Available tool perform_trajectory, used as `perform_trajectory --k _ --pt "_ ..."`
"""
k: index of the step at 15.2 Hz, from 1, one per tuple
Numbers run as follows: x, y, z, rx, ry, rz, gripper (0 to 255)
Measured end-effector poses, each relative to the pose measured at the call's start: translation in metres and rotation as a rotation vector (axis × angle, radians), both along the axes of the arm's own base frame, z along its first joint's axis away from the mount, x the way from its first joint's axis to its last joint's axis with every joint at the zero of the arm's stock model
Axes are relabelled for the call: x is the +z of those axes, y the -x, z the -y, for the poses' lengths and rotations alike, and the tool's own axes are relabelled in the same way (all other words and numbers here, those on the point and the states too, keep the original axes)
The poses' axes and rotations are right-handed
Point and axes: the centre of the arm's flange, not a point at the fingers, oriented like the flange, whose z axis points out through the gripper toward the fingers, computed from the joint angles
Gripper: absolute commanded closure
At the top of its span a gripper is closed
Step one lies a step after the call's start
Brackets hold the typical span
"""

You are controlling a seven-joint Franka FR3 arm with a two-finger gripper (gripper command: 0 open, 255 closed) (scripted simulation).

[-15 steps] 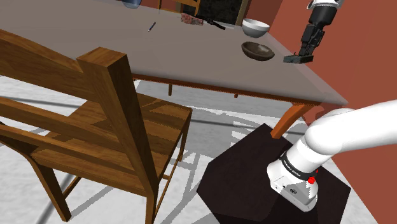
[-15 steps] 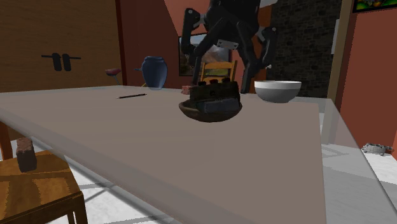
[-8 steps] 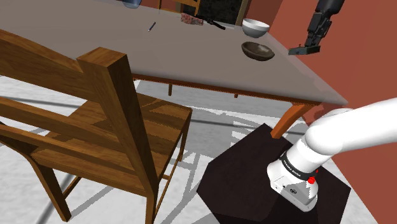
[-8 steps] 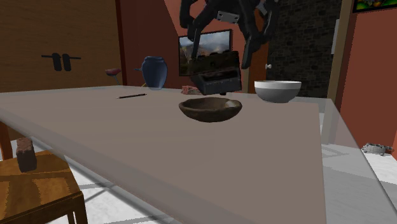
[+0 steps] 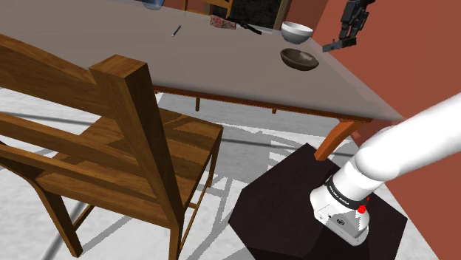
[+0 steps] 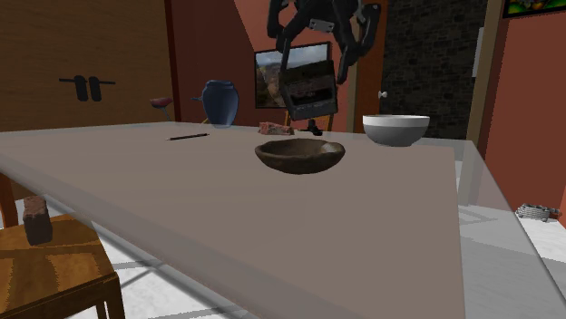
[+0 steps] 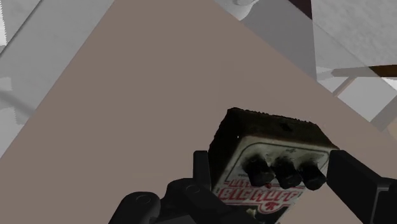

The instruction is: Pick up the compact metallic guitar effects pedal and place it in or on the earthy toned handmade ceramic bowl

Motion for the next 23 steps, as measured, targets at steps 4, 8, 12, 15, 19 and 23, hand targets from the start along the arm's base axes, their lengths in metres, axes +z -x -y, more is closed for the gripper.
perform_trajectory --k 4,8,12,15,19,23 --pt "0.010 -0.056 0.014 0.000 0.001 0.000 255" --pt "0.014 -0.106 0.021 -0.001 0.001 0.001 255" --pt "0.018 -0.145 0.032 -0.001 0.001 -0.001 255" --pt "0.004 -0.151 0.032 0.000 0.001 0.000 255" --pt "-0.016 -0.150 0.033 0.000 0.001 0.000 255" --pt "-0.039 -0.151 0.031 0.000 0.001 0.000 255"
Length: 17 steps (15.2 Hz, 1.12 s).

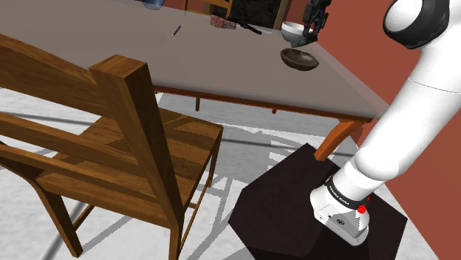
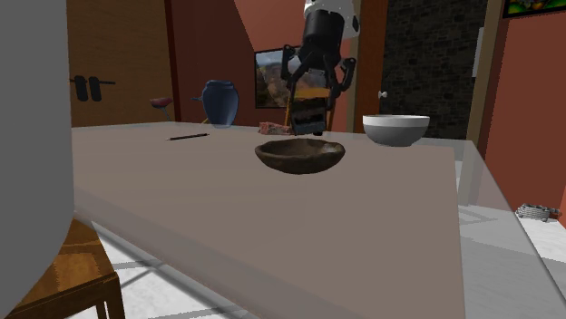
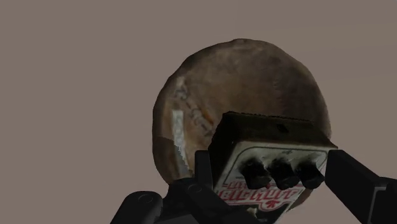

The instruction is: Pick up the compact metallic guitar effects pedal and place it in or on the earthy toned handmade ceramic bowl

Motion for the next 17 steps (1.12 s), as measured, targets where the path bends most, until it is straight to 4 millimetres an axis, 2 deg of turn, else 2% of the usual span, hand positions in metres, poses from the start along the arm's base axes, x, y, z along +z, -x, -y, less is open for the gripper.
perform_trajectory --k 7,13,14,17 --pt "-0.034 0.000 0.001 0.000 0.000 0.000 255" --pt "-0.040 0.000 0.002 0.000 0.000 0.001 255" --pt "-0.040 0.000 0.002 0.000 0.000 0.001 0" --pt "-0.040 0.000 0.002 0.000 0.000 0.001 0"
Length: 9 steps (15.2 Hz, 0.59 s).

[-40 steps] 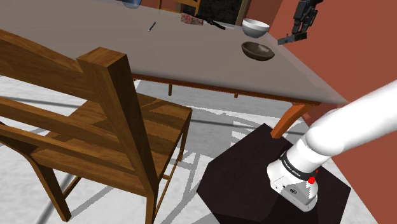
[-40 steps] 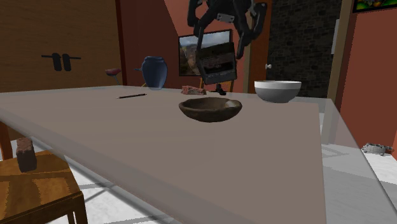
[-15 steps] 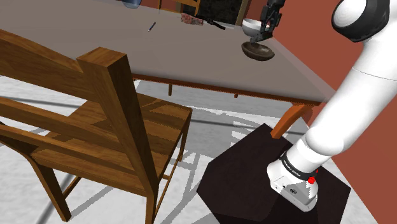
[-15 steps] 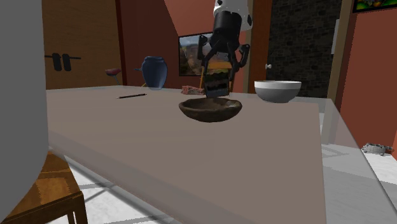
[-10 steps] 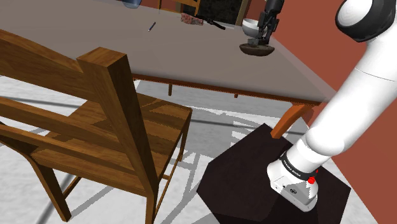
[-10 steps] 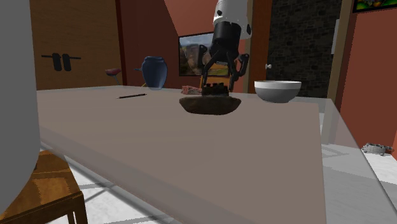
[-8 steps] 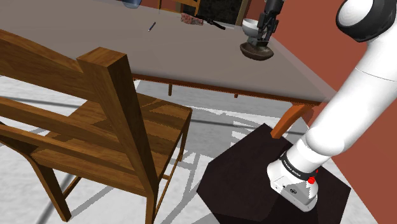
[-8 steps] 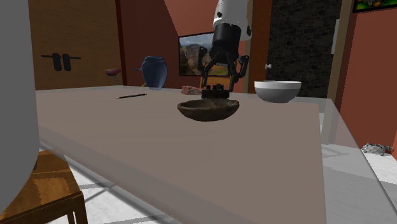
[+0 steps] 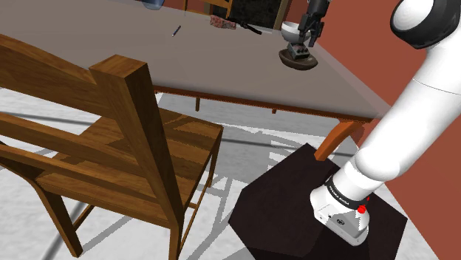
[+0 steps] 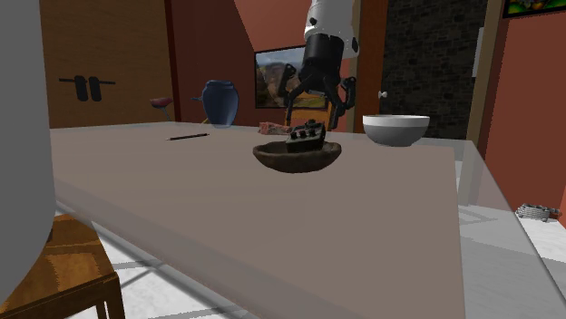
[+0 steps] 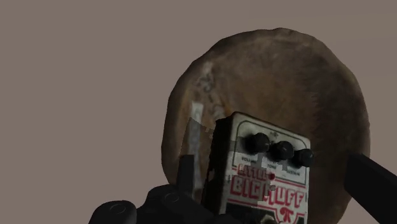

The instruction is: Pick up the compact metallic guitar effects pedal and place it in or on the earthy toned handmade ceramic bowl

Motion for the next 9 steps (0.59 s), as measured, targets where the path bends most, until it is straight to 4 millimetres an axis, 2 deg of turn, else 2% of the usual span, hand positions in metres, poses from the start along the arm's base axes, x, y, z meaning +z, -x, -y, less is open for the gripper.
perform_trajectory --k 3,7,9 --pt "0.000 0.000 0.000 0.000 0.000 0.000 0" --pt "0.037 -0.009 0.008 -0.002 0.000 0.001 0" --pt "0.046 -0.010 0.009 -0.001 0.000 0.001 0"
